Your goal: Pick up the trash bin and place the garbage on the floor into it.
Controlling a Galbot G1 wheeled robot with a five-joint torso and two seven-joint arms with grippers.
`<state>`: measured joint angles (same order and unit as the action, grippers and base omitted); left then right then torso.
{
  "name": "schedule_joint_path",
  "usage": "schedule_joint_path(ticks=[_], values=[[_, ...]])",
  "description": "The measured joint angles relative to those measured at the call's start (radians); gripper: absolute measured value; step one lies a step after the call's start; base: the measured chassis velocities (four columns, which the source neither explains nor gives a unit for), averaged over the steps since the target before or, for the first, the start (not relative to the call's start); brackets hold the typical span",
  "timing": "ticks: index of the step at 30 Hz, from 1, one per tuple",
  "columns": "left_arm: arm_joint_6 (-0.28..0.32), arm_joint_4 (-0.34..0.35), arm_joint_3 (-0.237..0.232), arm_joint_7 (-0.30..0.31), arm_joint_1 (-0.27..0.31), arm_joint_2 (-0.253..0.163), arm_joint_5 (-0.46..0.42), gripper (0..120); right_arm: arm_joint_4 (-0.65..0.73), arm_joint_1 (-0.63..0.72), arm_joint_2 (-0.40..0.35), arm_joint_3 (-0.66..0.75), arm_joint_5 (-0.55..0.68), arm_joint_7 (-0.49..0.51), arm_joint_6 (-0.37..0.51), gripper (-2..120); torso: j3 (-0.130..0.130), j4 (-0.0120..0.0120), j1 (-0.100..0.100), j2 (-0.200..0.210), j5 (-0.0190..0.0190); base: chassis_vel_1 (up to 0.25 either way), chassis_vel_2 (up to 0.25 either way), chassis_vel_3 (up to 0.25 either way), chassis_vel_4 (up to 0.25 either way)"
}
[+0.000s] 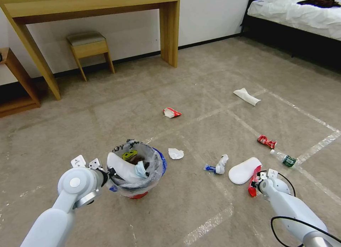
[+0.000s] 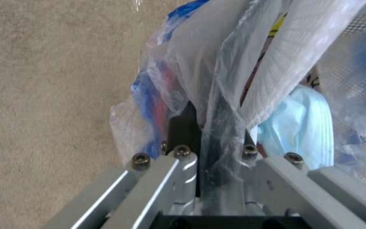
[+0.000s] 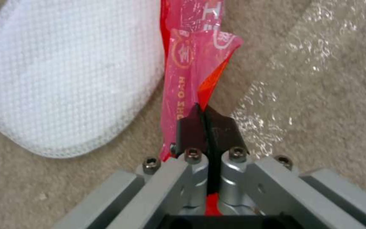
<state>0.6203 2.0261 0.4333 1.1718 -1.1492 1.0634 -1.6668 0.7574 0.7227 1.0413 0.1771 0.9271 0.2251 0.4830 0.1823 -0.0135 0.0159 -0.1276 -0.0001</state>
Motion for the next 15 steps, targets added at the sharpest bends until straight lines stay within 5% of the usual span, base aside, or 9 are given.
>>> schedule_joint_path(ticks=[7,15], values=[[-0.001,0.007,0.000,0.001,-0.003,-0.002,0.001,4,0.001,-0.003,0.002,0.008,0.005,-0.002,-0.018,0,0.000,-0.0001,0.000,0.000,0.0002,0.000,0.000,0.000,0.000],[-0.003,0.026,0.006,0.009,-0.013,-0.012,-0.007,4,0.196,0.073,-0.057,0.133,0.100,0.026,-0.014,0,0.000,-0.0002,0.000,0.000,0.0002,0.000,0.000,0.000,0.000]])
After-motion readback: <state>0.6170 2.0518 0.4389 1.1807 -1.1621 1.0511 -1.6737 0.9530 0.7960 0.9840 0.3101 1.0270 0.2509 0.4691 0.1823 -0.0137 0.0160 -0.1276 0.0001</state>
